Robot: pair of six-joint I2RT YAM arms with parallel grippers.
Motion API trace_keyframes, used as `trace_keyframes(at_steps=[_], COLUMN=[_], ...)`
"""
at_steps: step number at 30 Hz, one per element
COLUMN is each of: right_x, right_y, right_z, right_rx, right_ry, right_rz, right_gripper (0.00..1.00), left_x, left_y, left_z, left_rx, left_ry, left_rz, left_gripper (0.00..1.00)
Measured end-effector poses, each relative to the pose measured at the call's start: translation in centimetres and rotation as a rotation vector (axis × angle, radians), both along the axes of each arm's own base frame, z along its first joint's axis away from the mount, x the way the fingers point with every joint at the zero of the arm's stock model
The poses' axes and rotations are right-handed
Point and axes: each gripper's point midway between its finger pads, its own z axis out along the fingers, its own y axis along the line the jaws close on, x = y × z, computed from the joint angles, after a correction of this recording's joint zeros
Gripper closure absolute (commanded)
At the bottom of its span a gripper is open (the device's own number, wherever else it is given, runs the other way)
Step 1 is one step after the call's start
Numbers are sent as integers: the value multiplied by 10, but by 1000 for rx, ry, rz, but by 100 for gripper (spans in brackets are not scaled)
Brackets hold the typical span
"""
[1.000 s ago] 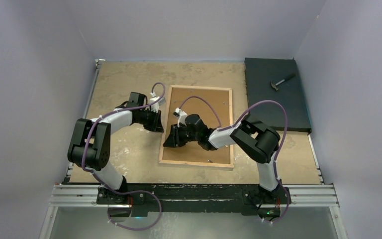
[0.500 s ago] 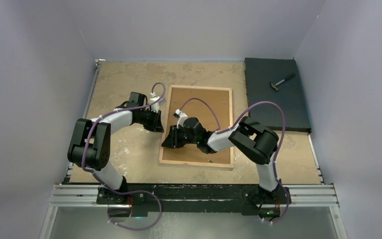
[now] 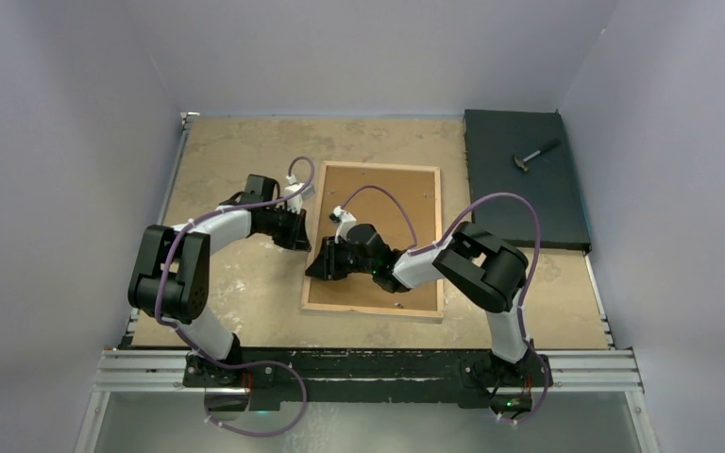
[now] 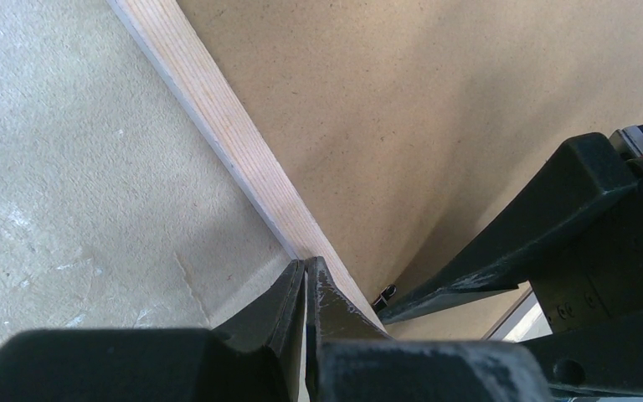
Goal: Put the photo into the frame
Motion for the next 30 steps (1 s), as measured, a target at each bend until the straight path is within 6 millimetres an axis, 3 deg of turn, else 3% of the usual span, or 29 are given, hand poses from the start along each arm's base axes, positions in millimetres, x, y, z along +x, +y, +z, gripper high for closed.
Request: trace_keyframes(at_steps=[5, 9, 12, 15, 18, 22, 25, 30], right_x=[0, -12, -16, -10, 18, 68, 103, 147], right_y=[1, -5, -7, -13, -31, -67, -88, -86], right_z=[3, 14, 46, 87, 116, 114, 101, 93], right_rx=[15, 41, 87, 144, 181, 153, 107, 79], right_ry=[-5, 7, -14, -69, -121, -127, -116, -118], right_rz=[7, 56, 81, 74, 6, -123, -209, -252], right_gripper=[64, 59, 56, 50, 48, 46, 45, 45], left_x=[0, -2, -3, -1, 10, 38, 60, 93], left_y=[0, 1, 4, 9, 10, 8, 4, -4], left_z=[1, 1, 2, 4, 11, 22, 26, 20], left_rx=[6, 23, 44, 78, 91, 78, 58, 29], left_ry=[-10, -14, -4, -4, -26, -68, -90, -95], left_rz=[-13, -19, -20, -15, -5, 22, 48, 91], left_gripper=[100, 100, 99, 90, 76, 64, 63, 67])
